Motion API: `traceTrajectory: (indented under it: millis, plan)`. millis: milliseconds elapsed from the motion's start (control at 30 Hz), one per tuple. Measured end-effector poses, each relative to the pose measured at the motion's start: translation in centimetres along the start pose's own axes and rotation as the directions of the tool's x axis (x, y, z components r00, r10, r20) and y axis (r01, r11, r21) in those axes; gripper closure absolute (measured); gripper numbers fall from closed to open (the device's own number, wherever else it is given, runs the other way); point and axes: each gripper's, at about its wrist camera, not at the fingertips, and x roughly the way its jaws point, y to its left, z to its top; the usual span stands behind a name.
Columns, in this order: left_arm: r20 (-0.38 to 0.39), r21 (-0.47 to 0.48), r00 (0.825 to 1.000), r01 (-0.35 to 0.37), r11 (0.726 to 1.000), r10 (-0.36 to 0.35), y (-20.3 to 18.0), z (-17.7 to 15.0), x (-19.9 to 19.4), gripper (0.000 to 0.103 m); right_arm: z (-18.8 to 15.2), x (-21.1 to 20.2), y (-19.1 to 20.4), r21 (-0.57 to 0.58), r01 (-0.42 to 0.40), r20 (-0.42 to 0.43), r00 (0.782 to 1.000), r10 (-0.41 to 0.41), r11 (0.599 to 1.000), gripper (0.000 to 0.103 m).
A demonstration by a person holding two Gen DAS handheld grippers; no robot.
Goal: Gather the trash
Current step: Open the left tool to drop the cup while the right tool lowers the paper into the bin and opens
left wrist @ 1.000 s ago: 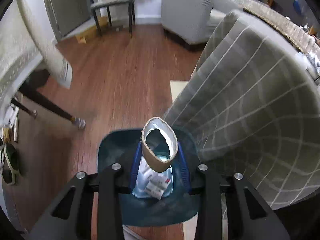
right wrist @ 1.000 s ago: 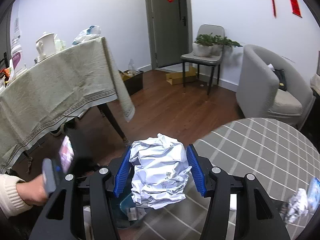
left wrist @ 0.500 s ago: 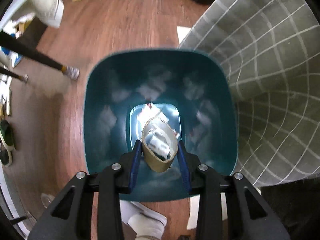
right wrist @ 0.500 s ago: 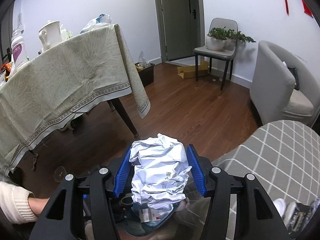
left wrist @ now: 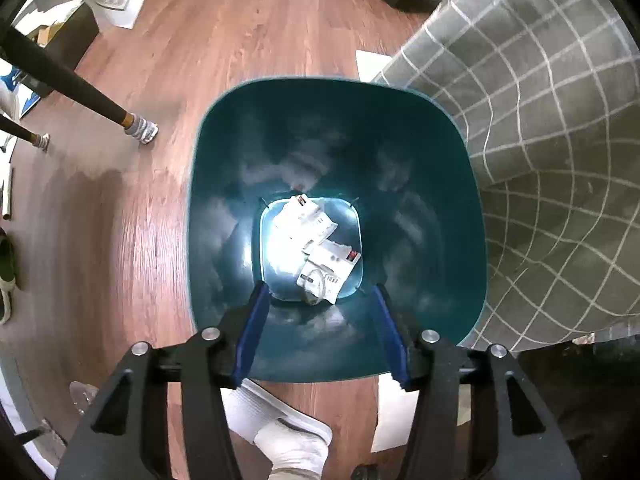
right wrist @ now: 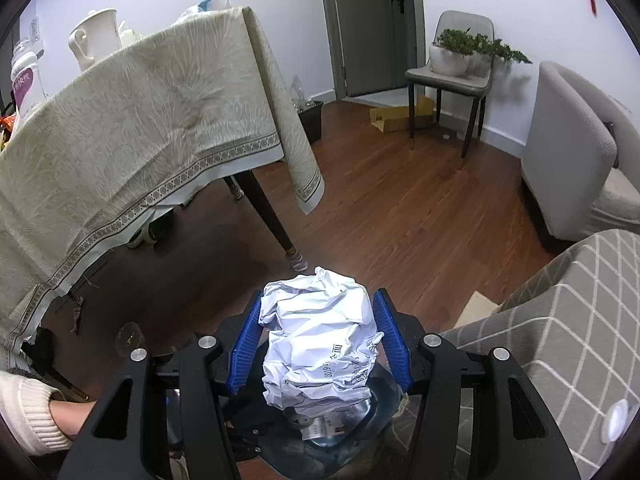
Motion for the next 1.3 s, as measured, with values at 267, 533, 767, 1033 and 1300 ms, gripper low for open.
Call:
traceTrajectory:
  millis: [267, 533, 767, 1033, 1300]
  plan:
    - [0.142, -0.063, 0.99, -0.007, 0.998, 0.016, 2.4, 0.3, -4.3, 0.044, -1.2, 3.7, 0.3, 0.007, 0.027, -0.09, 0.996, -0.026, 1.0, 0.047]
    - [0.324, -0.143, 0.945, 0.005, 0.99, 0.042, 4.8, 0.9, -10.6, 0.044, -2.9, 7.6, 0.6, 0.005, 0.045, -0.195, 0.98, -0.043, 0.999, 0.047]
    - [0.445, -0.167, 0.893, 0.009, 0.986, 0.067, 5.5, 1.3, -15.6, 0.048, -4.9, 11.6, 0.9, 0.03, 0.035, -0.291, 0.956, -0.025, 0.999, 0.047]
    - [0.53, -0.14, 0.846, 0.019, 0.99, 0.058, 4.2, 1.8, -19.3, 0.058, -7.3, 15.3, 2.0, 0.019, 0.031, -0.384, 0.923, -0.021, 0.999, 0.047]
    - [0.567, -0.106, 0.821, 0.0, 0.994, 0.061, 3.2, 1.8, -21.1, 0.062, -10.4, 18.3, 3.4, -0.067, 0.031, -0.484, 0.873, -0.06, 0.997, 0.047]
